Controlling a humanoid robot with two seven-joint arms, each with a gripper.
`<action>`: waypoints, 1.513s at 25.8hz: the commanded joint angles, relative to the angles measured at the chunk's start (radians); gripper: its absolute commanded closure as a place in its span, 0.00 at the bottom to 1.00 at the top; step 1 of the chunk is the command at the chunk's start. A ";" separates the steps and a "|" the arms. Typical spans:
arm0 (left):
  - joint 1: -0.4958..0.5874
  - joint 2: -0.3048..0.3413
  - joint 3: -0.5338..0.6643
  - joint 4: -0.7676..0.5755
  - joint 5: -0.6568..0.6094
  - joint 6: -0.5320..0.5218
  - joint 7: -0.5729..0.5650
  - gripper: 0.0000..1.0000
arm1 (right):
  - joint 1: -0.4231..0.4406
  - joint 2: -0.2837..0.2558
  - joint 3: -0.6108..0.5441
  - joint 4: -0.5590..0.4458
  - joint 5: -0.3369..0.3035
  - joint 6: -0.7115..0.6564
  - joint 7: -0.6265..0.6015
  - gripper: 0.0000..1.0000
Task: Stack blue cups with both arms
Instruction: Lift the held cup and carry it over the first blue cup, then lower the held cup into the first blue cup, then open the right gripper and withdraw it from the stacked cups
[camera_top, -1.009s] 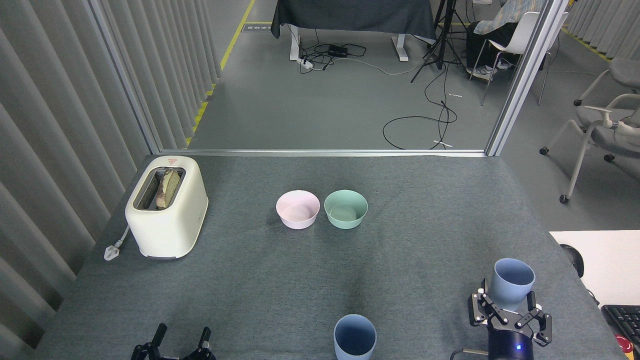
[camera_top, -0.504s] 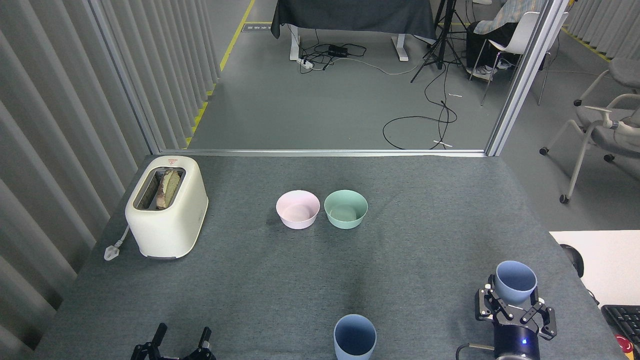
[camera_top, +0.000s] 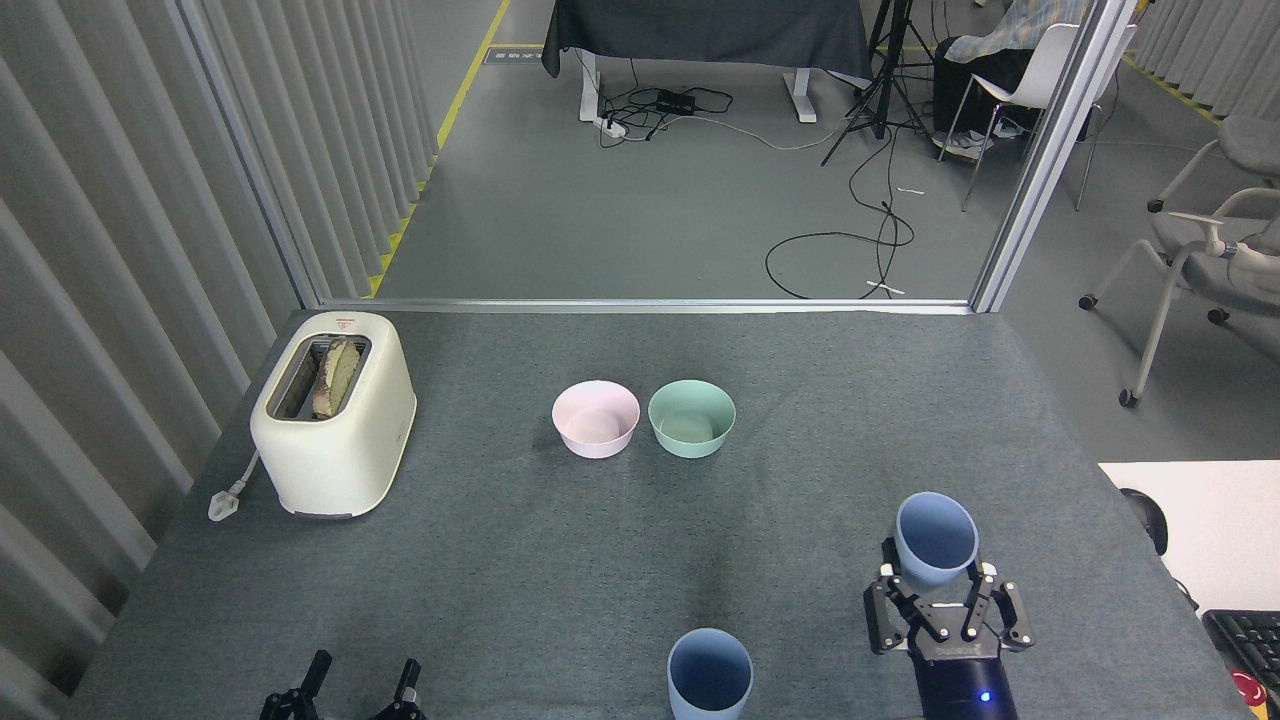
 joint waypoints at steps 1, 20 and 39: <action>0.008 0.000 0.000 -0.006 0.000 0.001 0.000 0.00 | 0.043 0.030 0.131 -0.186 0.087 -0.037 0.052 0.80; 0.022 0.002 0.000 -0.022 -0.003 0.002 0.000 0.00 | 0.227 0.104 0.214 -0.425 0.271 -0.271 0.182 0.80; 0.022 0.022 -0.002 -0.013 -0.002 0.002 0.009 0.00 | 0.261 0.116 0.138 -0.415 0.264 -0.272 0.235 0.80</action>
